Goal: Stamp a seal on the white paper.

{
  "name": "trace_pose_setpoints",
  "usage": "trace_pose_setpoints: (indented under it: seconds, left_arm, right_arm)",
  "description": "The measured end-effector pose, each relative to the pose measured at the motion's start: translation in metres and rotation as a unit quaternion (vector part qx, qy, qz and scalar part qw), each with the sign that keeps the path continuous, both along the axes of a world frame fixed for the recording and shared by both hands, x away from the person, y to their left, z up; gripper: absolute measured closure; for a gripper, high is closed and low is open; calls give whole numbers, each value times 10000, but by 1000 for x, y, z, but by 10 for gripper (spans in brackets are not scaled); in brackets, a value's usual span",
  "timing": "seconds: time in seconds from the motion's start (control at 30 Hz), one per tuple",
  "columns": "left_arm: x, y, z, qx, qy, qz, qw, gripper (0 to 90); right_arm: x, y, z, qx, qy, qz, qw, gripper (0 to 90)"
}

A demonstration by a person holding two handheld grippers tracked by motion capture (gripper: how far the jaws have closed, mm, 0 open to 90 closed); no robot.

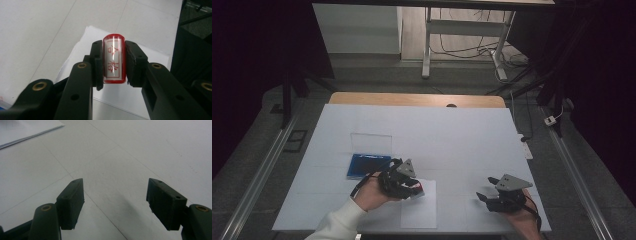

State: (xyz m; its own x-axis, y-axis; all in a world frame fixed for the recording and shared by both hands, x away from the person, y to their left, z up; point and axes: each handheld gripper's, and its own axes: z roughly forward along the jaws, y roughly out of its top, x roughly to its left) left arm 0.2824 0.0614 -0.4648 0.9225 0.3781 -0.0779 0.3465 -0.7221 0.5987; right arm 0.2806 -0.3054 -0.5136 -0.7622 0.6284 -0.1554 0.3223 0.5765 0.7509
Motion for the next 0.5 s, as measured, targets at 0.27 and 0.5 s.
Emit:
trace_pose_setpoints:
  seconds: [0.27,0.5]
  left_arm:
    - [2,-5,-9,141,59,4,9999,699]
    - [4,-9,-15,221,86,-16,9997,699]
  right_arm:
    - [0,0,0,14,12,-14,10000,300]
    - [0,0,0,-8,7,1,10000,300]
